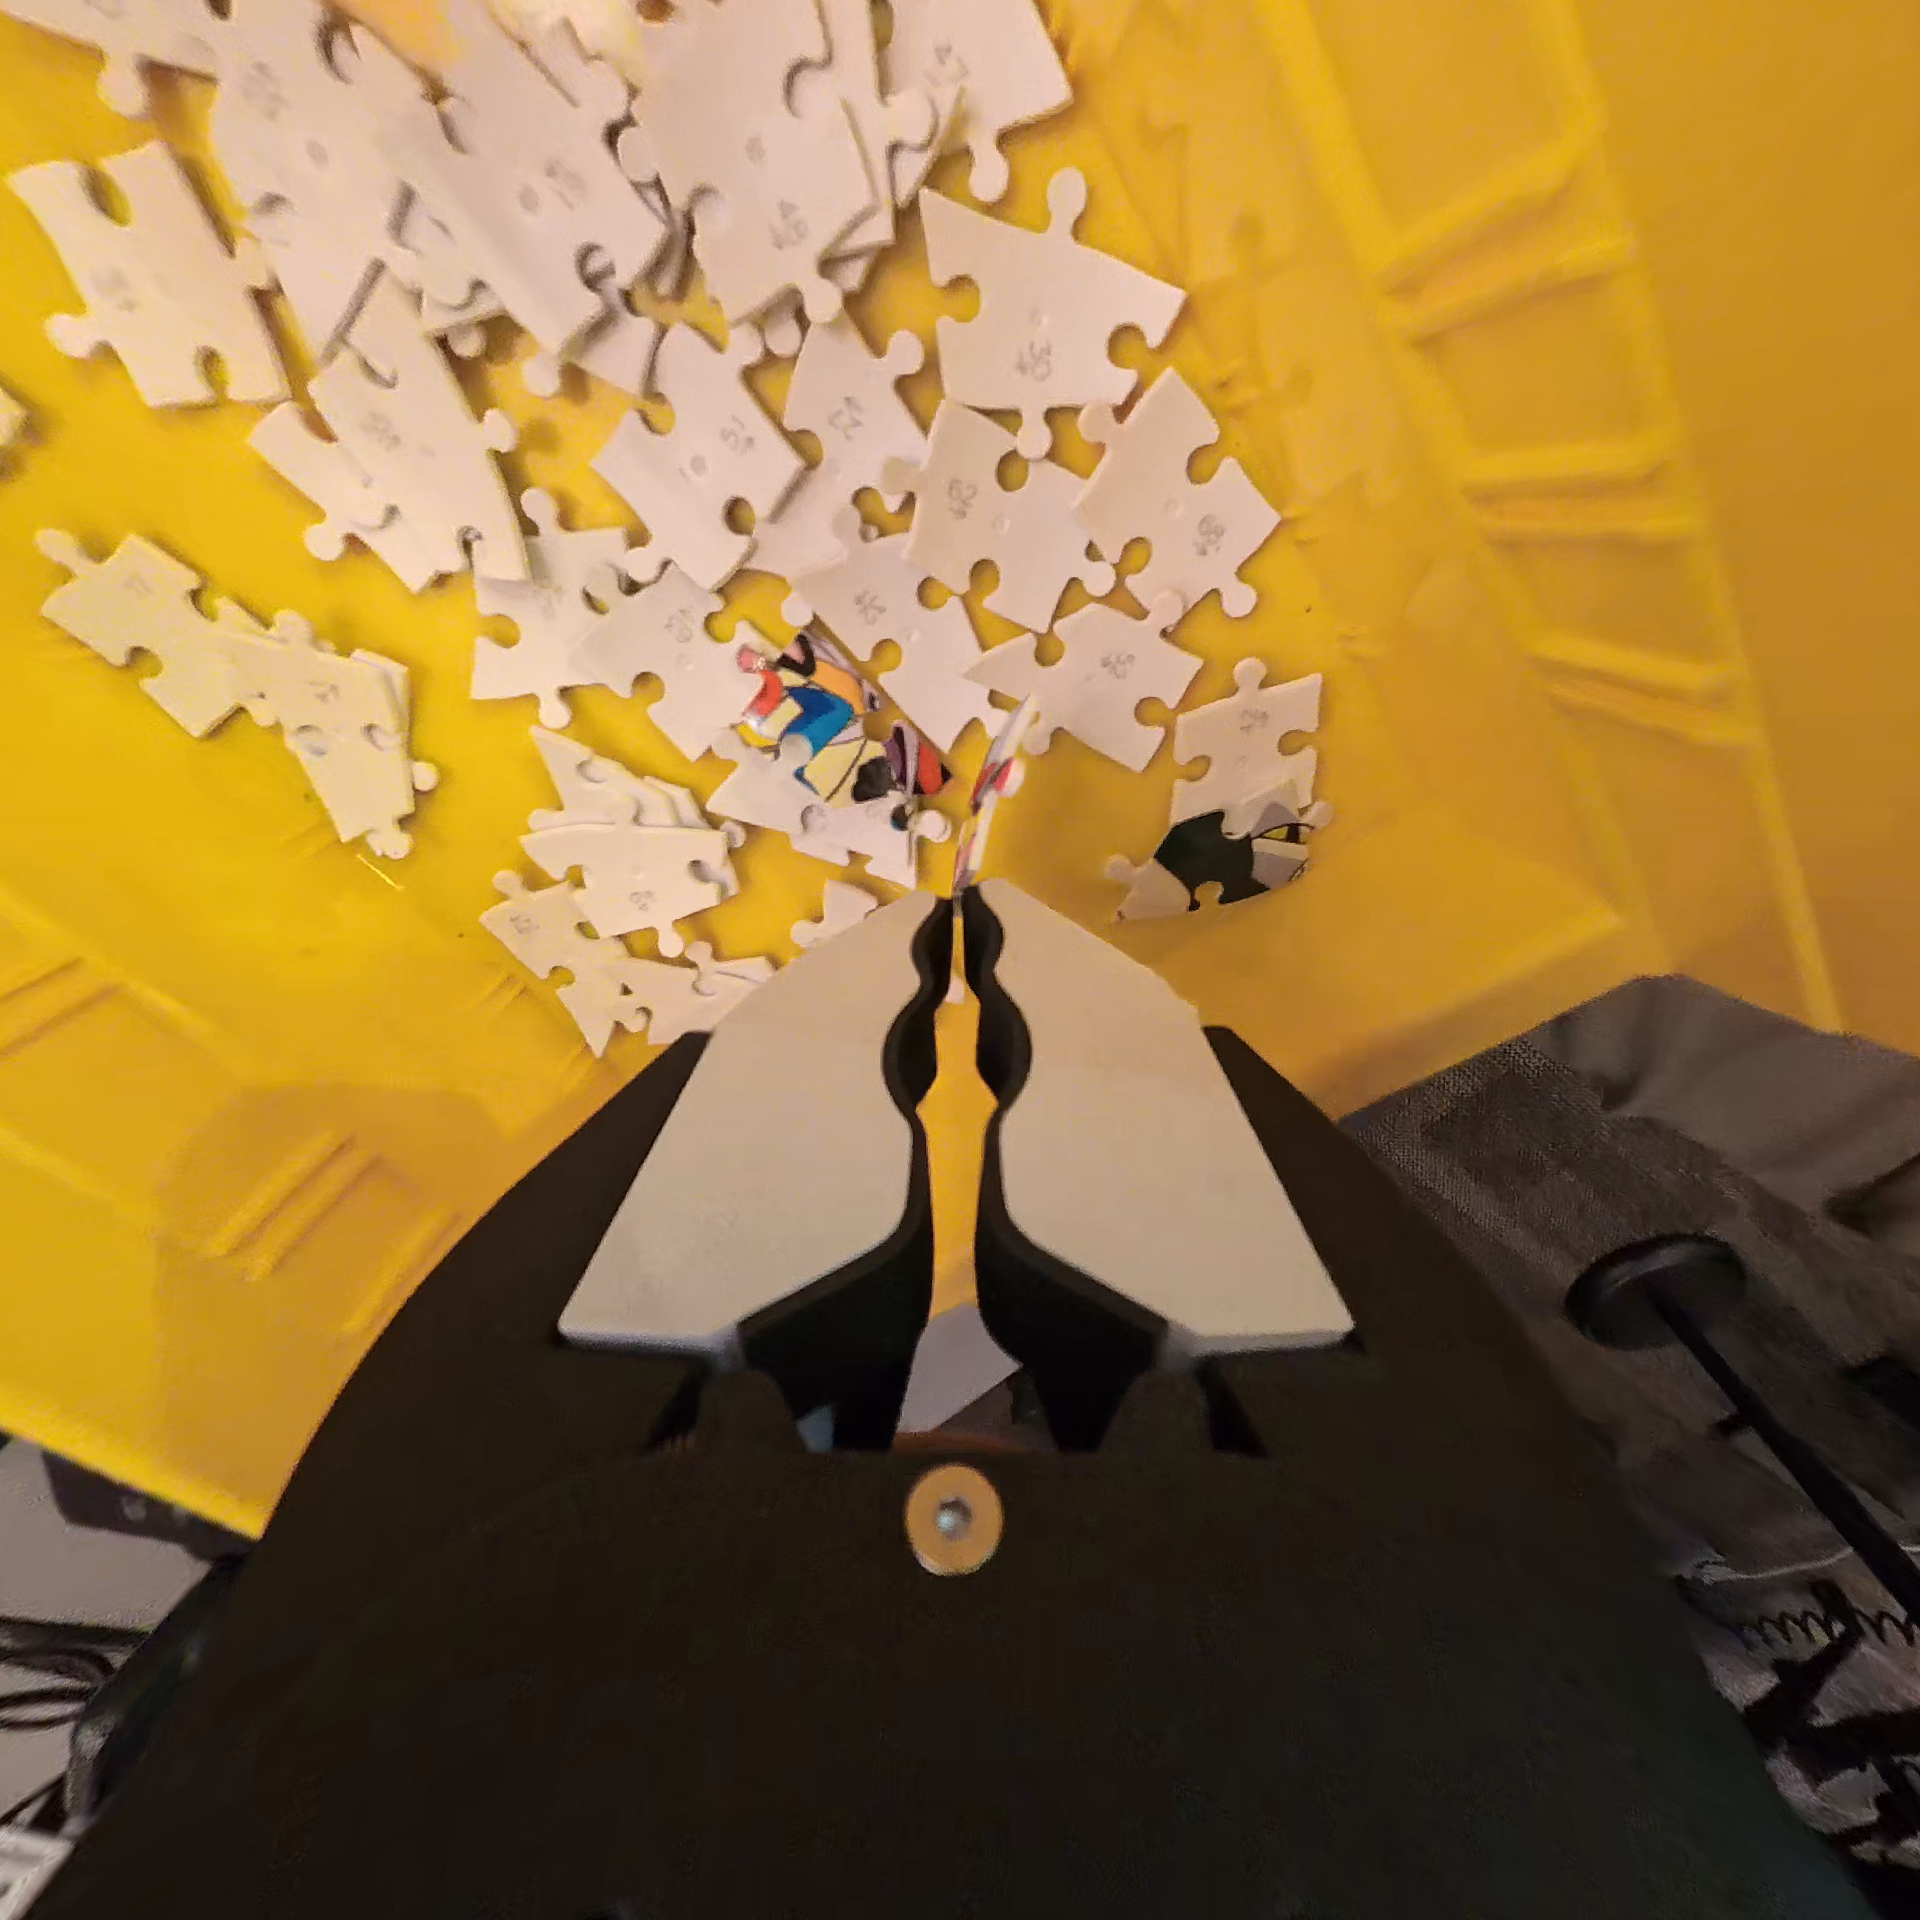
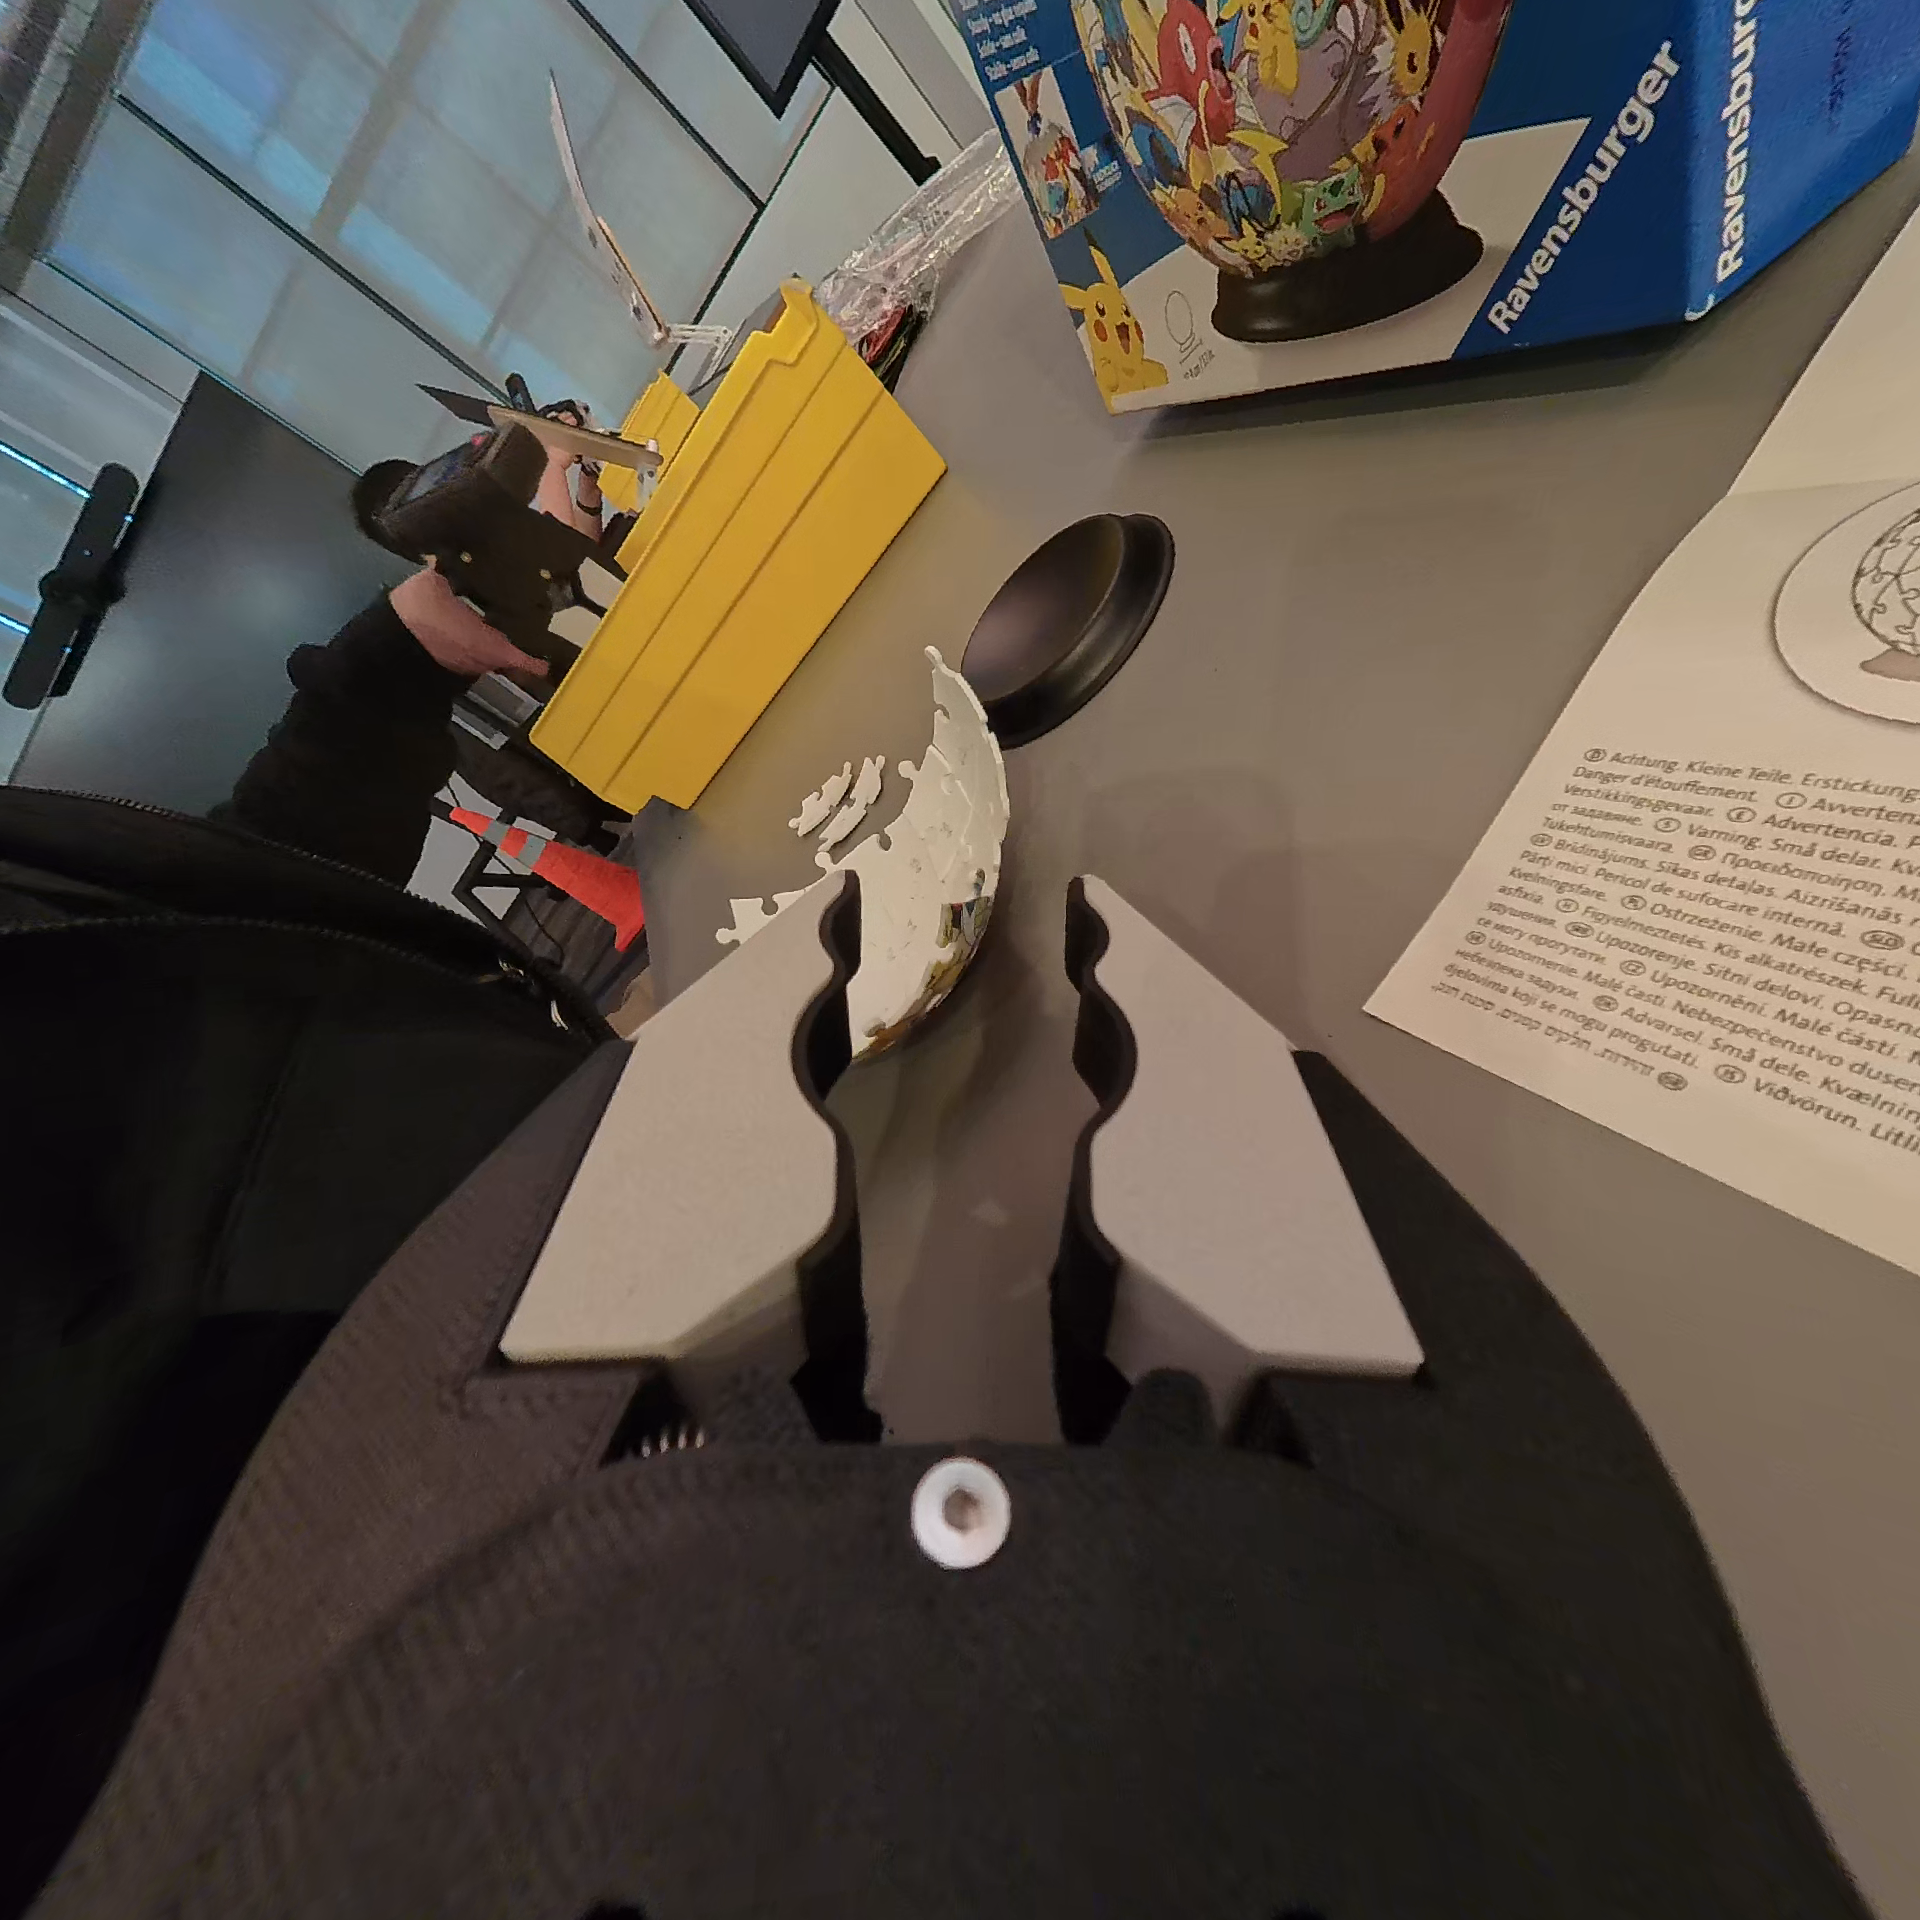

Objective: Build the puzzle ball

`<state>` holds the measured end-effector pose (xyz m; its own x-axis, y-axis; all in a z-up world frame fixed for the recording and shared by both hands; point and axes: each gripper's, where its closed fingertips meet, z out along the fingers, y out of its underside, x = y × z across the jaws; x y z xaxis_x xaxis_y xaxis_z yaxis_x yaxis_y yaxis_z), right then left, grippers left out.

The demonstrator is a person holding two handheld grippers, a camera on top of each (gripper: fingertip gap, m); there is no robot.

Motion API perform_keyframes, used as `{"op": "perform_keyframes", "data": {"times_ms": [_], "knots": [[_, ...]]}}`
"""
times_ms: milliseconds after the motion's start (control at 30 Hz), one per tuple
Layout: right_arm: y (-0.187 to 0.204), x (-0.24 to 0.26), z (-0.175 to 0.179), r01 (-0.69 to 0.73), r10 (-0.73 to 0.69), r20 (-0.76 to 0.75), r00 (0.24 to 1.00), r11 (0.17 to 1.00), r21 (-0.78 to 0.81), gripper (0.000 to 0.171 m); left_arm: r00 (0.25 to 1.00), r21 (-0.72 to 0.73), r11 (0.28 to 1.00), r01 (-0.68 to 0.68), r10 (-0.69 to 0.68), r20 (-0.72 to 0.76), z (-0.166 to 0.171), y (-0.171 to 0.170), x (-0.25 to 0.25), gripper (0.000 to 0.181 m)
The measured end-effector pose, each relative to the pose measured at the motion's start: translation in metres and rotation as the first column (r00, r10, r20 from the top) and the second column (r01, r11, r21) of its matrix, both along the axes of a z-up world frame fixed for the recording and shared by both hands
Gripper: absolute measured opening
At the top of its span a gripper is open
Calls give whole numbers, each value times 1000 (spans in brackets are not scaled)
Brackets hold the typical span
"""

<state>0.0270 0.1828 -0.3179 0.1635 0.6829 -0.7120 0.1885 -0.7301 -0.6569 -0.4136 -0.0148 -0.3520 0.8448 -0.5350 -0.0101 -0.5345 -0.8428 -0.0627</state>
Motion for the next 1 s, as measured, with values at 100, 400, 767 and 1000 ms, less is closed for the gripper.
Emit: {"op": "perform_keyframes", "data": {"times_ms": [100, 400, 767, 1000], "knots": [[0, 0, 0, -1, 1, -2, 1000, 1000, -3, 38, 999, 26, 999, -19, 18, 37, 6, 2, -1, 2], [2, 0, -1, 11, -11, 7, 1000, 1000, -3, 38, 996, 35, 998, 44, -46, 80, 11, -2, 1, 2], [3, 0, -4, 19, -19, 24, 1000, 1000, -6, 38, 944, 502, 860, -88, -89, 317, 119, 49, 93, 2], [2, -1, -3, 9, -9, 20, 1000, 1000, -8, 38, 673, 369, 867, -336, -53, 738, 138, 73, 168, 2]]}}
